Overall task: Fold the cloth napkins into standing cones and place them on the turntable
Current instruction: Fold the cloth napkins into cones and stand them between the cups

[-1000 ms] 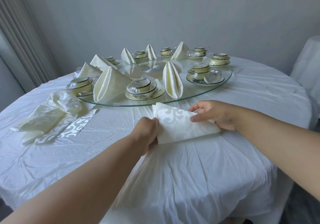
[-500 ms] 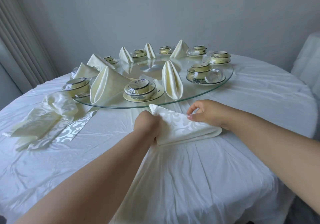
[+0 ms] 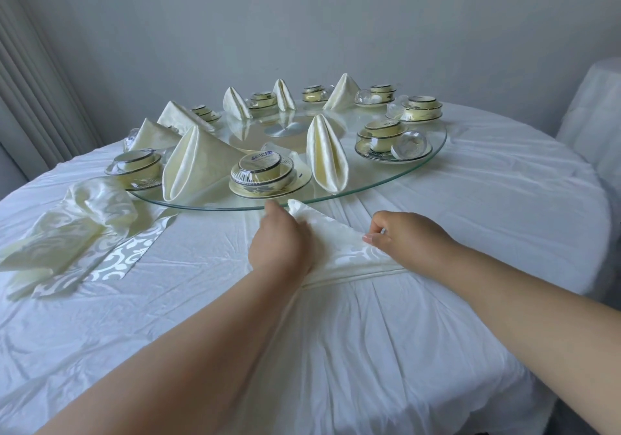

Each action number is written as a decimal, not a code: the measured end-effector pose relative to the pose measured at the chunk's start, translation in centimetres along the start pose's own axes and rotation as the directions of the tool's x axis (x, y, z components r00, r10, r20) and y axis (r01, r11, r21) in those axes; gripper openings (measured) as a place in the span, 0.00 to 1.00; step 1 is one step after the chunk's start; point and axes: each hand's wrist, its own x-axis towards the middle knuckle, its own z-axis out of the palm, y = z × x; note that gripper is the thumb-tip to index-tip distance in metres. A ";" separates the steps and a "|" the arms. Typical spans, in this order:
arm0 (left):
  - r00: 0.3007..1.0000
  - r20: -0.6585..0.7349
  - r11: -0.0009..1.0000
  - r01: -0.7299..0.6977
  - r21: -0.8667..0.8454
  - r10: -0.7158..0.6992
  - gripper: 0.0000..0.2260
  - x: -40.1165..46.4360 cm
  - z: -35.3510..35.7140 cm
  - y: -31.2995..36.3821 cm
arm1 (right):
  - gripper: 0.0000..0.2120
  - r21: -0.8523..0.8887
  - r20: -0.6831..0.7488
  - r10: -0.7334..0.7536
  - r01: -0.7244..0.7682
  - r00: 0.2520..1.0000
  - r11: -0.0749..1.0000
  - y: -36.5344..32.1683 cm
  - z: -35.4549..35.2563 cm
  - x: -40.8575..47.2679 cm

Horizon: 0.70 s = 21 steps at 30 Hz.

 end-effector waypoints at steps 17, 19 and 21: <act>0.778 0.514 0.786 -0.551 0.280 0.362 0.33 -0.2 0.8 -2.3 | 0.30 -0.189 -0.480 -0.151 0.066 0.864 0.980 -1.5 -1.3 -1.0; 0.776 0.509 0.782 -0.558 0.278 0.372 0.33 -0.3 0.9 -2.3 | 0.41 0.052 -0.318 -0.330 0.364 0.889 0.930 -2.7 -1.5 -2.0; 0.771 0.507 0.778 -0.567 0.270 0.386 0.34 -0.2 0.9 -2.4 | 0.44 0.374 -0.023 -0.402 0.381 0.915 0.846 -3.5 -0.6 -2.4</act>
